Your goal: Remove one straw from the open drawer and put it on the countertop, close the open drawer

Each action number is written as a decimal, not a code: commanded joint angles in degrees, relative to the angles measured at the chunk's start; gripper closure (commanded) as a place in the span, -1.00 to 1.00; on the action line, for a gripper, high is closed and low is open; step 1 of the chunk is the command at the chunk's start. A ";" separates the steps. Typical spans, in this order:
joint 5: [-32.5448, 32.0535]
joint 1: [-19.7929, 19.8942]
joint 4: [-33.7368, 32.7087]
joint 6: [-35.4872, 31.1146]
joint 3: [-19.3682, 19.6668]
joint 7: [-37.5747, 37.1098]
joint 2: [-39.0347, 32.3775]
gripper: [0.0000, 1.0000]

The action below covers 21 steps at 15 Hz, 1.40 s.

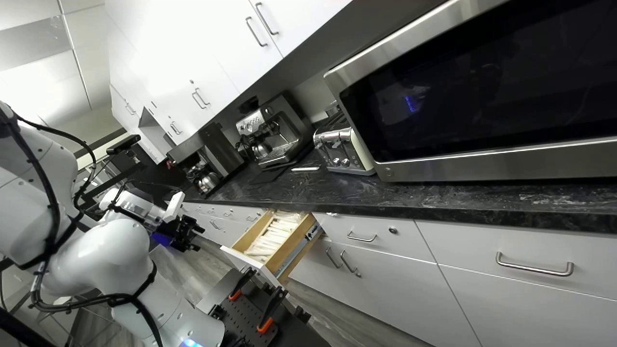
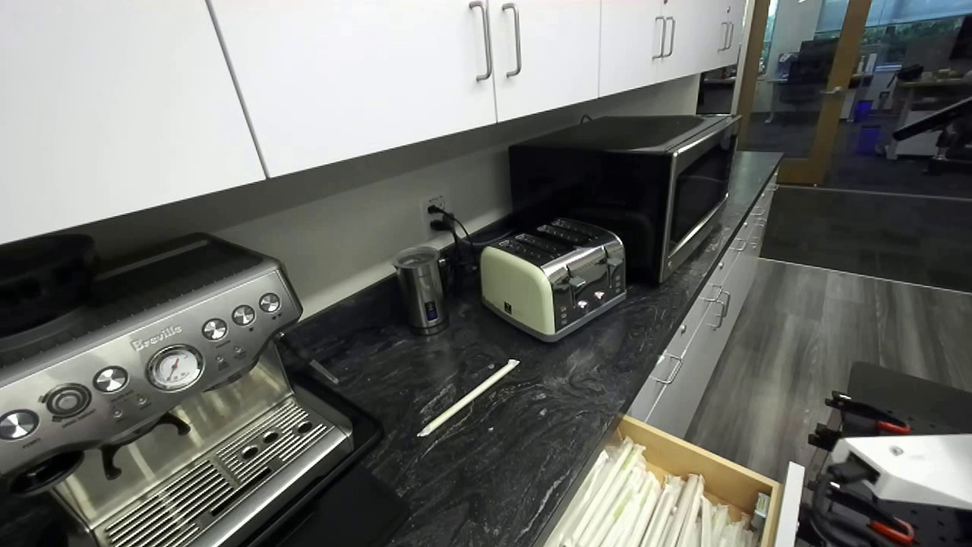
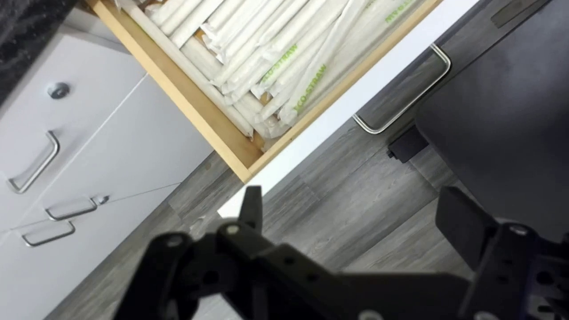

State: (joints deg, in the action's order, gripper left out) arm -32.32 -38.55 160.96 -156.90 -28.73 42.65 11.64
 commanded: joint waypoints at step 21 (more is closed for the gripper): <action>-40.74 3.36 -7.67 4.91 -3.64 -16.91 -23.56 1.00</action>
State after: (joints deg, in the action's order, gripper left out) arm -69.78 -35.18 154.79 -153.67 -32.70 27.34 -9.46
